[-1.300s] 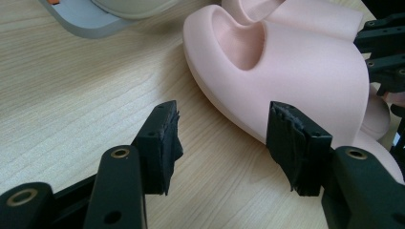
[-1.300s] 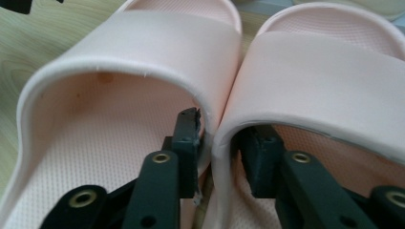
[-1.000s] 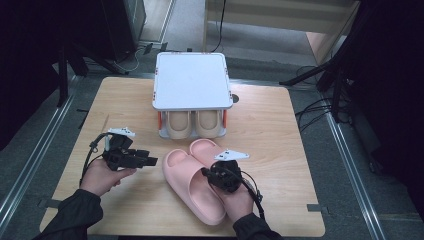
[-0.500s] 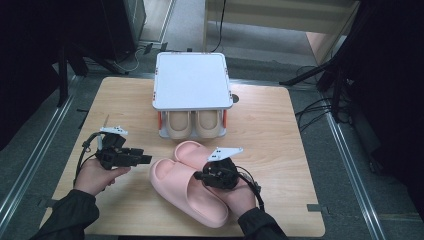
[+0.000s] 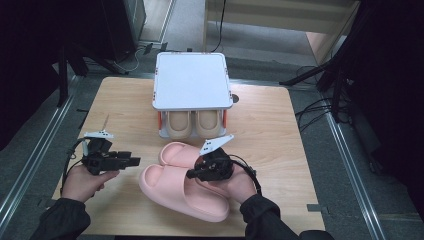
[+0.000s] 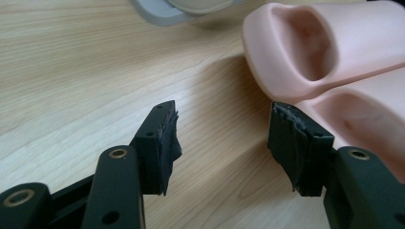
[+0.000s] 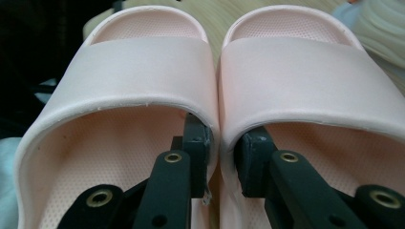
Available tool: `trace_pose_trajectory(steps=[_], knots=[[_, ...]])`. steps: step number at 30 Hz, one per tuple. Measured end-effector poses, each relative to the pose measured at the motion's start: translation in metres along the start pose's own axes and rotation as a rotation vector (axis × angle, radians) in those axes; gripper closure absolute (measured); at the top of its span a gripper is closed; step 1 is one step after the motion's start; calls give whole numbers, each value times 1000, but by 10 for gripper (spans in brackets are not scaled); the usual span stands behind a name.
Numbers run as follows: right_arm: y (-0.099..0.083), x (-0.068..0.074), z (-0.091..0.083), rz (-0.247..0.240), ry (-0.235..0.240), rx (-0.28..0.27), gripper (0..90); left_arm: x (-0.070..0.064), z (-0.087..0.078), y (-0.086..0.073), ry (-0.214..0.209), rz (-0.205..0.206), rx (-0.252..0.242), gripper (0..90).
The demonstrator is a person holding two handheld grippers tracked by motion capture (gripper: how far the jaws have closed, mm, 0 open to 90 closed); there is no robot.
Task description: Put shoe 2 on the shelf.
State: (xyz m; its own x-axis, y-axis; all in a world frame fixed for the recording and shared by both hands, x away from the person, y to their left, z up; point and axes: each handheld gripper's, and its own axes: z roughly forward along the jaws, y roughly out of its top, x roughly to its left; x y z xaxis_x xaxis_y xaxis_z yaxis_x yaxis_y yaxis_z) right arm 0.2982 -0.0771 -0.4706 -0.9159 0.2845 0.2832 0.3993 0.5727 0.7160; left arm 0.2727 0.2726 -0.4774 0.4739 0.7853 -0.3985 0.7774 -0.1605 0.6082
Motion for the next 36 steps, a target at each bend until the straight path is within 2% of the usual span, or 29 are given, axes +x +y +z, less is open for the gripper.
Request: trace_pose_trajectory(steps=[9,13,17,22,31,36], knots=[[32,-5,-11,-61,80,-5,774,5,-8,-8,22,-26,-12,433],[46,-7,-16,-84,116,14,773,6,-9,-8,26,-27,-17,433],[59,-8,-22,-114,106,39,773,5,-8,-8,25,-27,-12,433],[75,-9,-35,-131,101,29,773,5,-7,-8,20,-22,-8,432],[115,-7,-64,-107,80,-14,772,4,-5,-8,17,-17,2,430],[137,-9,-76,-101,38,-42,773,4,-3,-7,11,-15,5,430]])
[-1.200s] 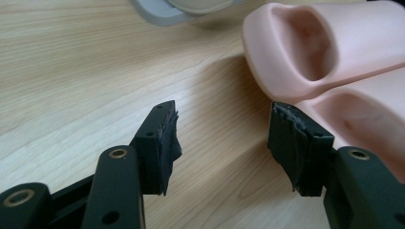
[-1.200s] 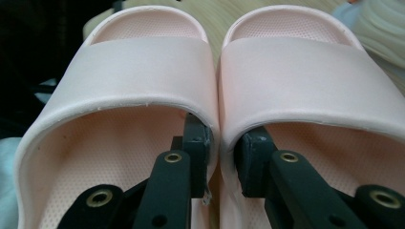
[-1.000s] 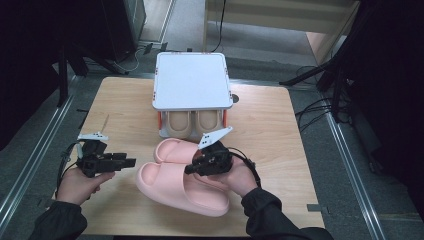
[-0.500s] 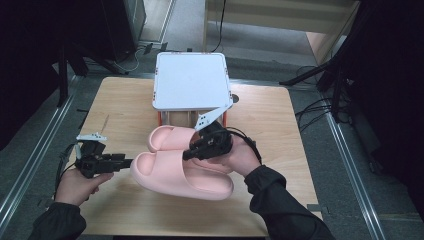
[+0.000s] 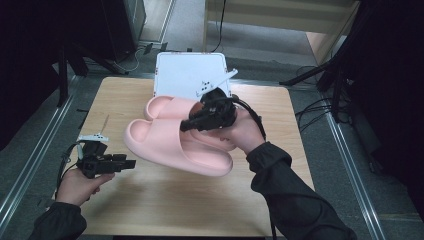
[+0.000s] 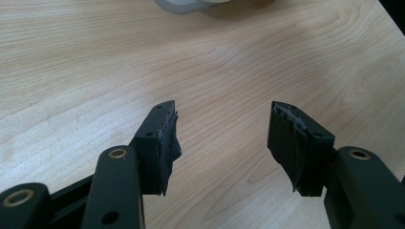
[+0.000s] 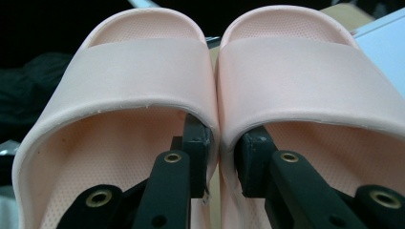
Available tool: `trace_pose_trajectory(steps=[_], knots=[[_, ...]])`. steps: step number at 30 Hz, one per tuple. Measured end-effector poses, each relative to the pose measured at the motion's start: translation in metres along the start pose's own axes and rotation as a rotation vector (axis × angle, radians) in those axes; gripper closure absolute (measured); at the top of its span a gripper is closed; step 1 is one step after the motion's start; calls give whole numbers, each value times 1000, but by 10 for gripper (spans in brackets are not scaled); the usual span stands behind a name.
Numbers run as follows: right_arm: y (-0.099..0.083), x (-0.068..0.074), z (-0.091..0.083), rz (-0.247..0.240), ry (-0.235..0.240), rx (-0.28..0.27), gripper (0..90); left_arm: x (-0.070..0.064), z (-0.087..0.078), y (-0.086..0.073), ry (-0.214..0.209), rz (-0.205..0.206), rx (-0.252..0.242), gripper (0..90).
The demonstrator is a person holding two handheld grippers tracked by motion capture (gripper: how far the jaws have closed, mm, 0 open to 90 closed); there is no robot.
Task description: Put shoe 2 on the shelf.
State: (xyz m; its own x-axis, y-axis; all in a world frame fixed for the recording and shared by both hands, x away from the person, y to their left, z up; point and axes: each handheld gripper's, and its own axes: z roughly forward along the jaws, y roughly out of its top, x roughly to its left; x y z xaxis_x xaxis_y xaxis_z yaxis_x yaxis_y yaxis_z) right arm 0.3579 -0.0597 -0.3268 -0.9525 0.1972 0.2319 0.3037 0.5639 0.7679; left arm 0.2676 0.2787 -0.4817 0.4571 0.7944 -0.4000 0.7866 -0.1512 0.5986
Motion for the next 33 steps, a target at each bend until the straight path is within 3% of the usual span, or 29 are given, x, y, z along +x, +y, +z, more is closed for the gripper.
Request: trace_pose_trajectory(steps=[6,10,13,22,33], knots=[[26,-16,-4,57,-95,-26,774,-1,5,2,-7,11,11,430],[40,-28,-2,83,-184,-21,774,-1,7,3,-5,15,15,430],[49,-41,0,136,-250,-28,774,-2,9,4,-5,33,26,430],[57,-79,2,273,-430,-57,775,0,13,11,-8,48,29,426],[73,-99,3,410,-632,-56,774,-3,27,26,-29,91,47,424]])
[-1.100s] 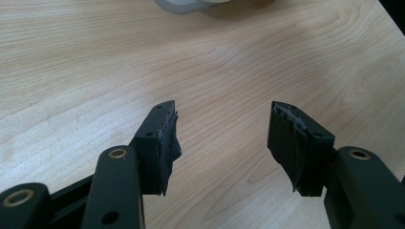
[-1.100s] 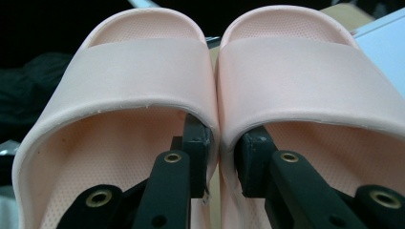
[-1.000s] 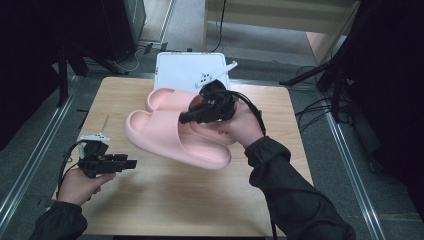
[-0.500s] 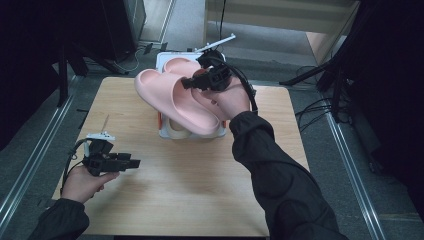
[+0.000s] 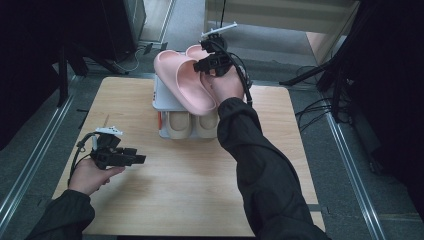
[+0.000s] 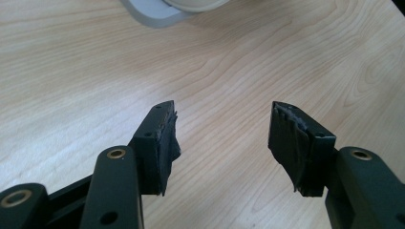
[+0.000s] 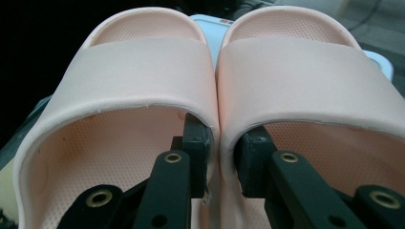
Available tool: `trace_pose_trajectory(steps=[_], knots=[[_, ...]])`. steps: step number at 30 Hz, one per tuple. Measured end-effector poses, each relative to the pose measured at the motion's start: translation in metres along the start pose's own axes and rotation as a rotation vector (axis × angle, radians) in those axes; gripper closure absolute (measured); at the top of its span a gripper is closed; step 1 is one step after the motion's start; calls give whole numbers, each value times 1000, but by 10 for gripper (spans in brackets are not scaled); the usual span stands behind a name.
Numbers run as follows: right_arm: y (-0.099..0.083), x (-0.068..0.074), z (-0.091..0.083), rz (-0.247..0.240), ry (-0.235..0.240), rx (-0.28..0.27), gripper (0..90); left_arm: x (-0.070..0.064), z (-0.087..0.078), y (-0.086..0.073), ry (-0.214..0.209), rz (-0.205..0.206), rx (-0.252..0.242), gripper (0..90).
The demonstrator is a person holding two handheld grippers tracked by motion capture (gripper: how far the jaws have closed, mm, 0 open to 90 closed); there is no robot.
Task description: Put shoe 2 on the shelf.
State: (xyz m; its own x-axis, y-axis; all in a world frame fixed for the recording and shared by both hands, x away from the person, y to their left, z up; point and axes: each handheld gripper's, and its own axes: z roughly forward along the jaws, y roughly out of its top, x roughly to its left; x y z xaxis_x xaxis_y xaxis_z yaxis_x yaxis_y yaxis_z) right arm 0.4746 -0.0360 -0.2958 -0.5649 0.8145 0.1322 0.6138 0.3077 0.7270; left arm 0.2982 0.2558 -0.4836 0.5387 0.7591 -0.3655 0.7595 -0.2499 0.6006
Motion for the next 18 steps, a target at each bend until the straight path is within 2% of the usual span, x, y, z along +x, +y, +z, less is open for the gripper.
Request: trace_pose_trajectory(steps=[4,6,11,18], knots=[[8,6,5,32,-74,-11,773,-2,5,5,-7,20,13,424],[12,7,9,70,-103,-14,772,-3,8,8,-12,31,17,424],[16,9,20,163,-149,-12,772,-6,12,13,-23,53,23,424],[19,15,31,231,-230,-49,770,-8,17,18,-49,63,28,422]])
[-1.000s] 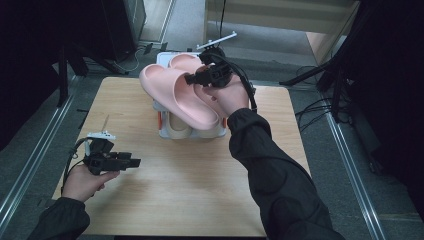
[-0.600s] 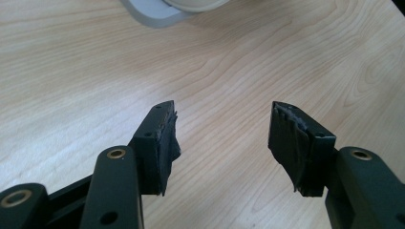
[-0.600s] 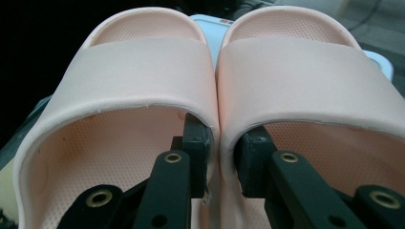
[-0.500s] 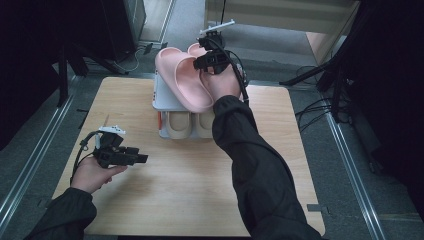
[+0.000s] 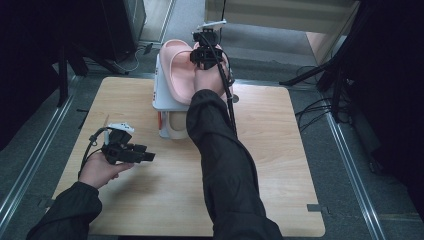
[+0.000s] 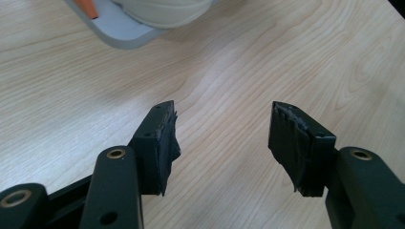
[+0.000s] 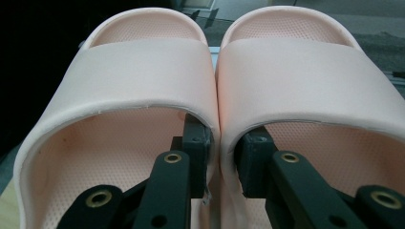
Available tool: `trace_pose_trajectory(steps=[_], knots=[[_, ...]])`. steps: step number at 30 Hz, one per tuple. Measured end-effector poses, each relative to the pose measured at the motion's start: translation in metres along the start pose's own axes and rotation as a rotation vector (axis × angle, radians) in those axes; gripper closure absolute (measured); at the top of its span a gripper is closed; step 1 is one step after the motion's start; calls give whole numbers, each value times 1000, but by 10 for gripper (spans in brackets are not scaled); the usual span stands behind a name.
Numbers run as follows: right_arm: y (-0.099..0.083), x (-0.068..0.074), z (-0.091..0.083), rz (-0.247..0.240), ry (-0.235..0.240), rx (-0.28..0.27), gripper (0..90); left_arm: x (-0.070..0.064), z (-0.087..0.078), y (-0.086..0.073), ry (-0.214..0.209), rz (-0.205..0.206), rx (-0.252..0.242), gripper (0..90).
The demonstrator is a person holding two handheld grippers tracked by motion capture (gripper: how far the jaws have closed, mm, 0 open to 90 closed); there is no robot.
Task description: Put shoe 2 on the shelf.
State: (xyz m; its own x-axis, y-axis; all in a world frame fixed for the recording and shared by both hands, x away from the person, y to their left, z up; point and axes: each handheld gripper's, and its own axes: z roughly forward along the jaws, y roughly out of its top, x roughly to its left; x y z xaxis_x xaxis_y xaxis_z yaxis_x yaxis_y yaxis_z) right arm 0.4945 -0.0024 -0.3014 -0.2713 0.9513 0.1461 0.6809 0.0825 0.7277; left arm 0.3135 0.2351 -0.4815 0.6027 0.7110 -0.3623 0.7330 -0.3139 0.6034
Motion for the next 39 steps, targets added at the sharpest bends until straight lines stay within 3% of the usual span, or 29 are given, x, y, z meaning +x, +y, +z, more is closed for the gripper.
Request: trace_pose_trajectory(steps=[7,20,33,39], knots=[[-6,13,16,19,-43,-8,769,-2,3,3,-8,13,6,422],[-5,11,31,26,-93,-9,763,-5,4,4,-24,24,10,422],[-4,13,38,31,-98,-5,752,-5,3,4,-25,23,9,422],[-4,14,39,35,-89,-10,702,-4,3,4,-24,24,10,422]])
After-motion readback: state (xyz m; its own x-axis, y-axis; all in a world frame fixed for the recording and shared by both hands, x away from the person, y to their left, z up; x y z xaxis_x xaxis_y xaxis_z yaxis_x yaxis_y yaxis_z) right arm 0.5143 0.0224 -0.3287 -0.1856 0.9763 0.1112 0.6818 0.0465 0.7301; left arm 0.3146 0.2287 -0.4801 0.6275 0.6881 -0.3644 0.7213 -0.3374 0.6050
